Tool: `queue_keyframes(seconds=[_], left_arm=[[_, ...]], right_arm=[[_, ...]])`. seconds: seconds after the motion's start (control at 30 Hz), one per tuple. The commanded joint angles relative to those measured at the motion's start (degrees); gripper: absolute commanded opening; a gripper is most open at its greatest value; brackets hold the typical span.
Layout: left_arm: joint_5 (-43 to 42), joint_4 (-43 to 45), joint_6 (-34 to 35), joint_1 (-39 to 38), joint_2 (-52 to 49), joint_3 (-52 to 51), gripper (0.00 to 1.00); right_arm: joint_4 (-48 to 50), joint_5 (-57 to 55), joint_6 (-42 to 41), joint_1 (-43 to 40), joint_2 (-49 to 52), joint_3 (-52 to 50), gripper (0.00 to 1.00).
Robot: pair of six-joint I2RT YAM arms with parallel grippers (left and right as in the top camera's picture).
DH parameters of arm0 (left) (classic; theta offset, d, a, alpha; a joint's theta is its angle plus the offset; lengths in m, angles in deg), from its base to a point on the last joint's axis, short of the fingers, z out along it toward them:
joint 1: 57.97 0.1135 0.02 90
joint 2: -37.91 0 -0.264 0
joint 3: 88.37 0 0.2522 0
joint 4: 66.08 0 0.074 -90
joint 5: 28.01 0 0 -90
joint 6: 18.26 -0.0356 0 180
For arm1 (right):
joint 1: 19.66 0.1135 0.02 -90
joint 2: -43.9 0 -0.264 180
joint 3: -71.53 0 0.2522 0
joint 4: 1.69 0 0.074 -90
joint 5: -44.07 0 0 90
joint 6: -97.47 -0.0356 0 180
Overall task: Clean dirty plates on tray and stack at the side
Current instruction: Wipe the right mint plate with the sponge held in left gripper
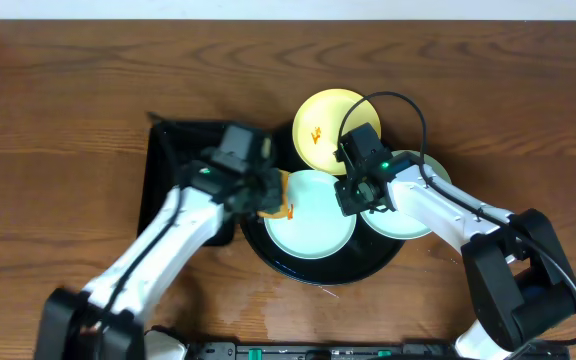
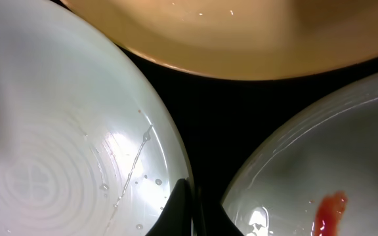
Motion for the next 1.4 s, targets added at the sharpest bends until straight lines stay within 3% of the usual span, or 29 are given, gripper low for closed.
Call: queue_keyframes(seconds=[0.0, 0.3, 0.47, 0.67, 0.8, 0.9, 1.07, 1.37], left_arm=[[-1.64, 2.27, 8.7, -4.22, -6.12, 1.03, 0.08], [-4.94, 11.56, 12.76, -6.43, -18.53, 1.03, 0.07], [5.33, 9.35, 19.15, -5.44, -22.12, 1.05, 0.07], [18.38, 2.05, 19.74, -4.7, -21.88, 4.63, 0.07], [29.86, -3.78, 13.25, -4.94, -21.9, 8.5, 0.08], [33.05, -4.04, 9.03, -4.94, -21.92, 8.48, 0.06], [43.39, -6.78, 8.11, -4.98, -21.88, 8.74, 0.07], [47.5, -15.54, 8.11, -4.79, -19.93, 16.35, 0.07]], right_arm=[[0.2, -0.44, 1.4, 0.02, 1.16, 0.48, 0.01], [0.15, -0.44, 1.4, 0.02, 1.16, 0.48, 0.01], [-0.11, -0.44, 1.4, 0.02, 1.16, 0.48, 0.01], [-0.42, -0.46, 1.42, 0.02, 1.16, 0.48, 0.01], [-0.42, -0.46, 1.4, 0.02, 1.16, 0.48, 0.01], [-0.48, -0.46, 1.4, 0.02, 1.16, 0.48, 0.01], [-0.63, -0.46, 1.42, 0.02, 1.16, 0.48, 0.01], [-1.11, -0.46, 1.4, 0.02, 1.16, 0.48, 0.01]])
